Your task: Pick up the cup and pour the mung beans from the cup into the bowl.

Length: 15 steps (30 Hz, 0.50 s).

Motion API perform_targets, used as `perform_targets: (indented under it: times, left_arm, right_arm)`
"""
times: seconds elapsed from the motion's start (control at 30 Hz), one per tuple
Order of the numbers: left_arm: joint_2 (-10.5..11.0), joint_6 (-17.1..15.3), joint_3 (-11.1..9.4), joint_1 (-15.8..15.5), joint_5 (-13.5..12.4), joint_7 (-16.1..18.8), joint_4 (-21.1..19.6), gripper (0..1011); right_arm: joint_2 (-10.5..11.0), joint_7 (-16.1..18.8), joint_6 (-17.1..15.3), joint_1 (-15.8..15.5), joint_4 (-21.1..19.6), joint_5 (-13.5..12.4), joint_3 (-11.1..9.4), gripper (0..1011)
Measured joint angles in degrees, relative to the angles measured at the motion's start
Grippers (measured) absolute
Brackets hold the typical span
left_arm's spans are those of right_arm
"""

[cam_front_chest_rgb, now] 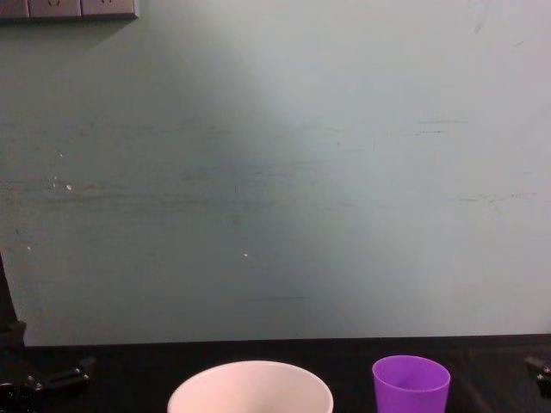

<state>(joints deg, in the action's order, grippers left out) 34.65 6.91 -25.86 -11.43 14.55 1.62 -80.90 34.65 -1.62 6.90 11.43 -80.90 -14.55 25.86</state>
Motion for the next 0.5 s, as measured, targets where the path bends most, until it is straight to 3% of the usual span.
perform_targets:
  times: [0.5]
  left_arm:
    - [0.00,0.00,0.00,0.00,0.00,0.00,0.00,1000]
  right_arm:
    - [0.00,0.00,0.00,0.00,0.00,0.00,0.00,1000]
